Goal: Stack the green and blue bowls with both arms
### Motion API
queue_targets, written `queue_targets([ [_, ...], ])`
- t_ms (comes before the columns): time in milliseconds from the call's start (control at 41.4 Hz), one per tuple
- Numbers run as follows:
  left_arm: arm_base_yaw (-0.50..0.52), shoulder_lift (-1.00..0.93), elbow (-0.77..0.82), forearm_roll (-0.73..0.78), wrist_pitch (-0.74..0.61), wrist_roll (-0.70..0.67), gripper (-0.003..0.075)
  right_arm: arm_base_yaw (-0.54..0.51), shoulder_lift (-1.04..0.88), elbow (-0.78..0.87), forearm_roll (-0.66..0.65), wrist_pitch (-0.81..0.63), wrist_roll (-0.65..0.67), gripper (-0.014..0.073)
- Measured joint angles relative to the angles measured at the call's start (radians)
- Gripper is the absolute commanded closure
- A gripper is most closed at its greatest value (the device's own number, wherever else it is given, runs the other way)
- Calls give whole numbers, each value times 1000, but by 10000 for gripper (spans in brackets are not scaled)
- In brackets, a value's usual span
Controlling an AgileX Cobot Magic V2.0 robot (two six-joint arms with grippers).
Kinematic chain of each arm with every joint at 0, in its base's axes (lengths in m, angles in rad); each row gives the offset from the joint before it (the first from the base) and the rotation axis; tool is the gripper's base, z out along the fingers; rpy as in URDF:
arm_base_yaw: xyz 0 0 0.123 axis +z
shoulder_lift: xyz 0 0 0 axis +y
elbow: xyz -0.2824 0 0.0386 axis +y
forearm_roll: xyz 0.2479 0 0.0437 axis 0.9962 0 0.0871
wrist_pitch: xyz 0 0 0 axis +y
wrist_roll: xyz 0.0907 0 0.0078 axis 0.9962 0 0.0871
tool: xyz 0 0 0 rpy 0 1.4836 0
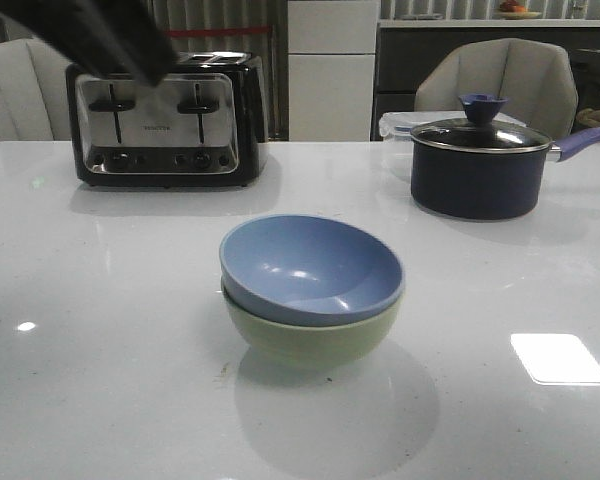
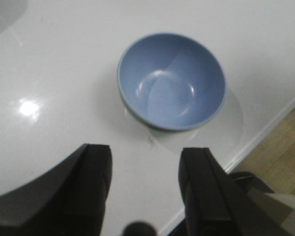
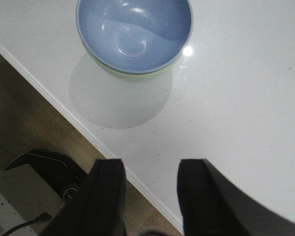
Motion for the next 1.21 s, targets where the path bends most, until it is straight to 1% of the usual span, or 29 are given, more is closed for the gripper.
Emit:
queue_targets([
  [97,-2,-99,81,76,39,-48,328,0,0,0,0,0,0,205],
  [217,-2,-219,166,192,63,-188,328,0,0,0,0,0,0,205],
  [314,-2,-298,218,237,66,-268,328,0,0,0,0,-2,0,205],
  [483,-2,-401,268,246,66,-303,328,-13,-7,0,-3,-10,5,207],
  [579,-2,-432,276,246,62,-306,328,-36,-42,5,-4,-12,34,234],
  [748,-2,-442,276,246,54,-308,332,-54,-144,24,-10,2,42,291],
  [845,-2,-442,276,246,41,-308,386,-55,-193,51,-10,13,44,351],
  [1014,-2,-439,276,246,19,-308,561,-55,-208,87,-10,24,45,508],
  [1086,-2,-439,276,246,12,-308,633,-55,-209,89,-10,25,45,560],
  [1207,-2,-439,276,247,6,-308,624,-56,-209,89,-10,26,47,552],
])
